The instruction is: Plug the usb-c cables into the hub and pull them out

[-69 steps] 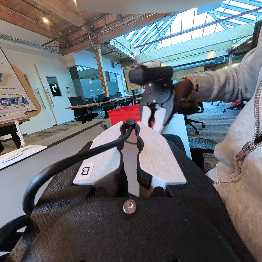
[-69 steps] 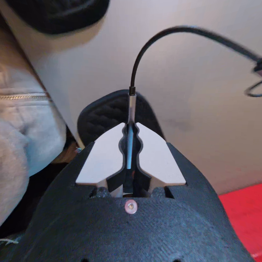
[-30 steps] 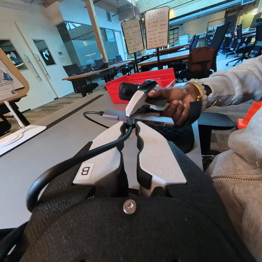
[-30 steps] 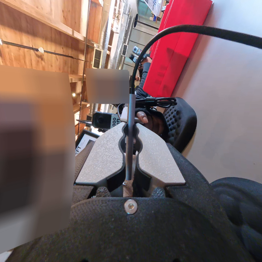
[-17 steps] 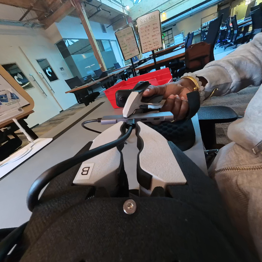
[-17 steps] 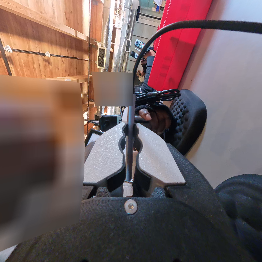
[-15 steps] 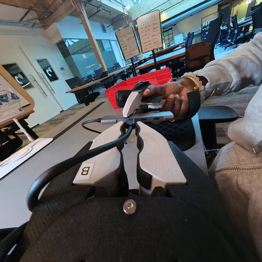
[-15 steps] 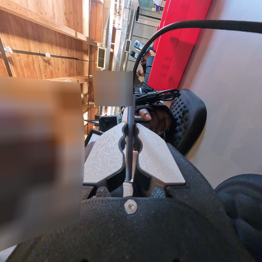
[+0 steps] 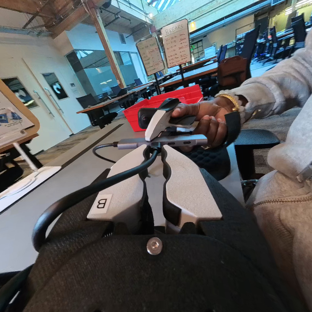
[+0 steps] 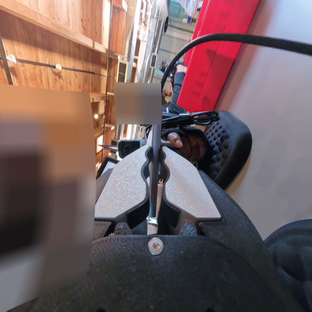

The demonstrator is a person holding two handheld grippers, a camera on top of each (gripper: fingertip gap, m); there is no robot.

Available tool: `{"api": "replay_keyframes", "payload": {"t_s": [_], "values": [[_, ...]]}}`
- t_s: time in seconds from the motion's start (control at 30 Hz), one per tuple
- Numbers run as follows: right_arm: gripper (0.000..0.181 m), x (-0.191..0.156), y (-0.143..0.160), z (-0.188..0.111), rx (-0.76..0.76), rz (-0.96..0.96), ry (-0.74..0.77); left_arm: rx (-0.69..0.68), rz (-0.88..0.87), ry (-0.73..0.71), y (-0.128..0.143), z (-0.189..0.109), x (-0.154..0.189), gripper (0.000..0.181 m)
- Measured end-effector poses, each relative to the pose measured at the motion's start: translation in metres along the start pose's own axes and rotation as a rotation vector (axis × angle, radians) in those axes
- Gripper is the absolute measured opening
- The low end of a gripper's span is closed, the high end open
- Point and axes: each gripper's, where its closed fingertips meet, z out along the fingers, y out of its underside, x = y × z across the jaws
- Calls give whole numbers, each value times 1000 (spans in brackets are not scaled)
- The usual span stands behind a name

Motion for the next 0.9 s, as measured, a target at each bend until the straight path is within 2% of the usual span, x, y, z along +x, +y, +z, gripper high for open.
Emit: {"api": "replay_keyframes", "payload": {"t_s": [0.03, 0.4, 0.5, 0.53, 0.6, 0.67, 0.73, 0.83, 0.9], "values": [[9, 0, -2, 0, 15, -11, 3, -4, 17, -23, 0, 1, -2, 13], [9, -6, -6, 6, 74, -91, 4, 35, 22, -64, -4, -1, -7, 13], [8, -14, -14, 4, 136, -166, -3, 21, -49, -58, -4, 4, -11, 14], [8, -20, -20, 1, 177, -180, -22, -6, -91, -37, -1, 8, -12, 22], [8, -29, -40, -12, 289, -207, -24, -74, -160, 15, 5, 12, -7, 39], [8, -23, -55, -29, 346, -272, 67, -138, -214, 136, 8, 10, 10, 41], [8, -12, -64, -44, 390, -252, 128, -174, -279, 299, 2, 2, 34, 45], [8, 11, -70, -61, 446, -184, 207, -99, -346, 559, -26, -22, 65, 47], [8, 25, -74, -72, 482, -164, 272, 58, -340, 646, -55, -42, 68, 47]]}}
